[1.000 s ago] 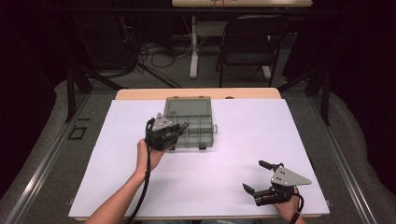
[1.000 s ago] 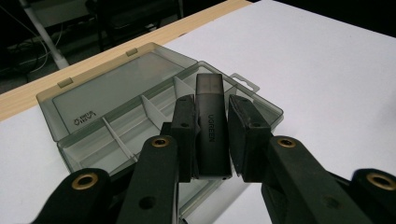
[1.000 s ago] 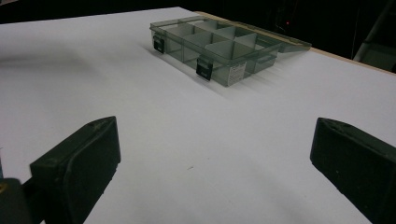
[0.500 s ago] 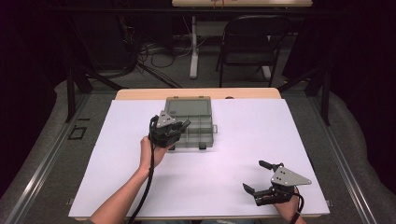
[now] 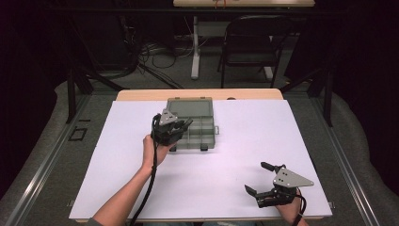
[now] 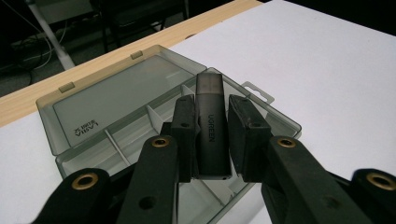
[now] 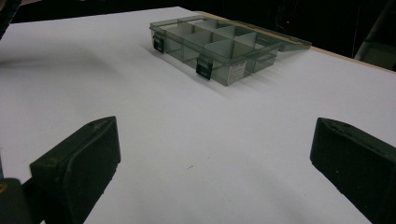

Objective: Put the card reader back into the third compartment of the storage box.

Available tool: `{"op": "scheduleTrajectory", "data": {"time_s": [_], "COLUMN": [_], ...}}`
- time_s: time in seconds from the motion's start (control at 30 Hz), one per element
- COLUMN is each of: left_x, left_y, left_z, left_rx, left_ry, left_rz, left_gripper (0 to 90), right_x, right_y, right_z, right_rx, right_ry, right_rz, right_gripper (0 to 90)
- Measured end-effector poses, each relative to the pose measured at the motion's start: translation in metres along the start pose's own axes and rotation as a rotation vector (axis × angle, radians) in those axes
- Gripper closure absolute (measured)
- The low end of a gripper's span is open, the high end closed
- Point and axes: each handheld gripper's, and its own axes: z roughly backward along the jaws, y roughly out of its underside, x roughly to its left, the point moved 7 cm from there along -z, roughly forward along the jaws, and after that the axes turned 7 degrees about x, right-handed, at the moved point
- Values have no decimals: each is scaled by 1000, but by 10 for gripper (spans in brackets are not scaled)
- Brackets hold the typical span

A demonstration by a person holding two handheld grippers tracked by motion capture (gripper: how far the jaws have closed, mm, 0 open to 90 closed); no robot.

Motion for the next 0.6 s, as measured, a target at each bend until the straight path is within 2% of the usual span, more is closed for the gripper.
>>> {"op": "scheduleTrajectory", "data": {"time_s": [0.4, 0.6], "left_x": [0, 2], "left_y": [-6, -8], "left_z": [-10, -12], "left_rx": [15, 11], "left_ry": [2, -2], "left_rz": [0, 18], "left_gripper": [732, 732], "right_x": [-1, -1], "right_y": [-1, -1], "right_z": [1, 0], "right_rx": [-5, -2], "right_ry": [2, 0], "right_rz": [-2, -2], "right_gripper": [12, 12]}}
